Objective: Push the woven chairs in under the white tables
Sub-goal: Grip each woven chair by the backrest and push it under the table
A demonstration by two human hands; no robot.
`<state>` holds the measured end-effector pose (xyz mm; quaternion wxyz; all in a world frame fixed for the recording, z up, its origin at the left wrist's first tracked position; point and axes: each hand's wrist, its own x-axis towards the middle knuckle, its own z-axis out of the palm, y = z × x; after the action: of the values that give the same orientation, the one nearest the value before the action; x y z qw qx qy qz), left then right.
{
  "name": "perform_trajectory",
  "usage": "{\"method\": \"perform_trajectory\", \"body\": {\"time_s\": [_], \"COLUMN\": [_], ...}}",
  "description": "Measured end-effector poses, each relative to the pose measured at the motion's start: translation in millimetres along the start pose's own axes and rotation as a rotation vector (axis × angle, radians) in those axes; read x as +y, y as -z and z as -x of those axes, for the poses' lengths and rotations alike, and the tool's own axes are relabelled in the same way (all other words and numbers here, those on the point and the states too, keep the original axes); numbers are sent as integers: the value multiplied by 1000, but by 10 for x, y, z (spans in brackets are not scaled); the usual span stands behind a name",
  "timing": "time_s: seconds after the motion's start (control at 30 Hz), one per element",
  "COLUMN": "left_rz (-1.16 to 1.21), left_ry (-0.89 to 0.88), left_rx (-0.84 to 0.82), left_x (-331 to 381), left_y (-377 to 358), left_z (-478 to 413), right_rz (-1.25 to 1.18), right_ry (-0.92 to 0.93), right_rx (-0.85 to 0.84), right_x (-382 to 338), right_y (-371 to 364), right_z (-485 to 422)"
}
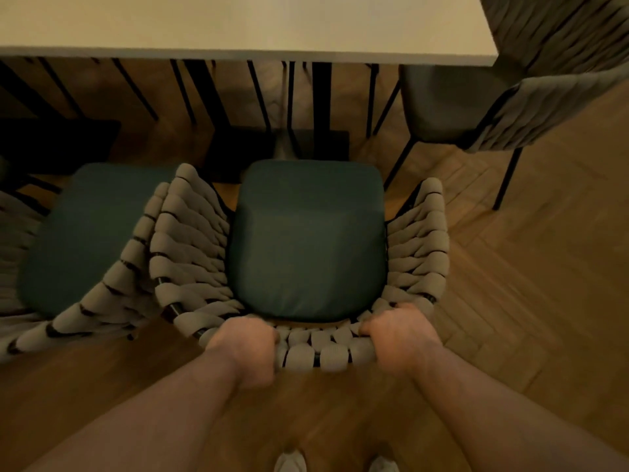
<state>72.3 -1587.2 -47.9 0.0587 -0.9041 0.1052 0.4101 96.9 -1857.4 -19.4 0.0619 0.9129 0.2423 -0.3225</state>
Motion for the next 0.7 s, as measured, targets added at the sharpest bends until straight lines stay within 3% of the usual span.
{"method": "perform_trajectory", "body": {"time_s": [0.17, 0.7], "left_rz": [65, 75], "left_ry": [35, -53], "left_rx": [68, 120], "left_x": [-63, -439], "left_y": [431, 1291], "left_z": [-270, -1056], "right_rz": [27, -71], "right_ry": [-100, -116], "right_rx": [97, 58], "right_x": [214, 755], "right_y": [177, 839], "right_z": [-349, -1199]}}
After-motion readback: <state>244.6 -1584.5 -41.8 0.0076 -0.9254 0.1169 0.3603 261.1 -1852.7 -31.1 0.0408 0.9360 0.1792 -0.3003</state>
